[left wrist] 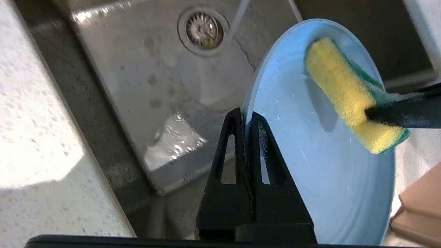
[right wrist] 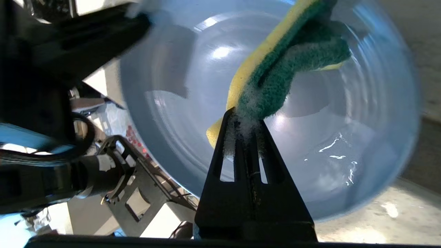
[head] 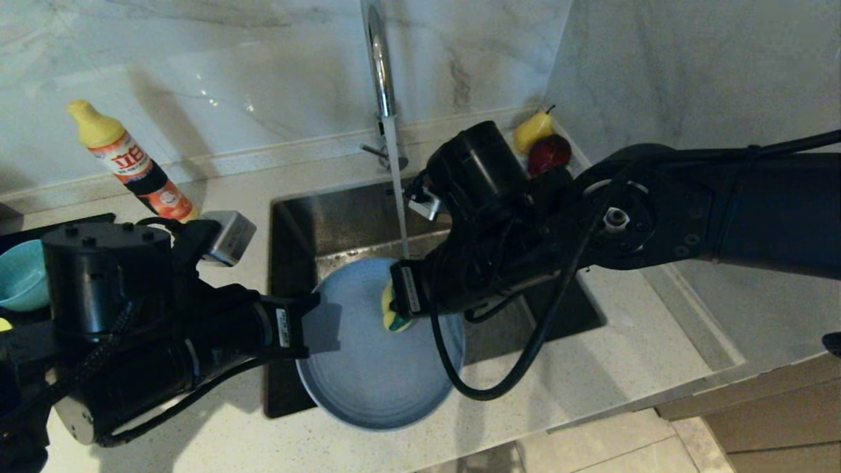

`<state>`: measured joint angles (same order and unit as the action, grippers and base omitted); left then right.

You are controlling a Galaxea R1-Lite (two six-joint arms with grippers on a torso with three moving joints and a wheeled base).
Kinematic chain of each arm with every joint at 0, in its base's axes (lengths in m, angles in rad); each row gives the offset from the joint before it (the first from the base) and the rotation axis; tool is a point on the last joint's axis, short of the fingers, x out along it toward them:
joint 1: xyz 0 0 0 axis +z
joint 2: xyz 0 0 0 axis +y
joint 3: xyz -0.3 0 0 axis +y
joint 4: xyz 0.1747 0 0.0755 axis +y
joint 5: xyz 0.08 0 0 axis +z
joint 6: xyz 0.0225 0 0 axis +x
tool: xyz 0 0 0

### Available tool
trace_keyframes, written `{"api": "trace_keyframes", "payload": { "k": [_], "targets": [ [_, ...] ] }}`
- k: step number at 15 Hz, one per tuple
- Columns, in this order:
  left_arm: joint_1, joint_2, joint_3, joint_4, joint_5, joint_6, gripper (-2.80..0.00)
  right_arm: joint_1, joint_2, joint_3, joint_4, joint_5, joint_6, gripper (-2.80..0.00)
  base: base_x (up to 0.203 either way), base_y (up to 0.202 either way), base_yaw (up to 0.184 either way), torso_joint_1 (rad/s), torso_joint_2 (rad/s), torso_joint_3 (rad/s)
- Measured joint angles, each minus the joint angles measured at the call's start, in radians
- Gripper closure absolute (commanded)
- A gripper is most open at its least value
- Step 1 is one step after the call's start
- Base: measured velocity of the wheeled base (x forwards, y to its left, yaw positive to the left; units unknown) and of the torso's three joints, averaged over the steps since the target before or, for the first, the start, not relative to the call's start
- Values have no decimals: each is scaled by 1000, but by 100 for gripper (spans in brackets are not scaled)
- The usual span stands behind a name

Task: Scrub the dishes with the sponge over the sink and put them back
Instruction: Wipe the plate

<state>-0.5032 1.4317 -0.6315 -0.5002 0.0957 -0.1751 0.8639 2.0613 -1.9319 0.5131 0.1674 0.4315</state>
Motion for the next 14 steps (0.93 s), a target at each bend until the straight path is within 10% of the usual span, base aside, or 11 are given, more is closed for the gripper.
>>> {"api": "trace_keyframes", "payload": {
  "k": [14],
  "targets": [
    [0,30,-31,-1,3,-69,0,66,-38,30,108,41,10,0,0,0,0,0,0,0]
  ]
}}
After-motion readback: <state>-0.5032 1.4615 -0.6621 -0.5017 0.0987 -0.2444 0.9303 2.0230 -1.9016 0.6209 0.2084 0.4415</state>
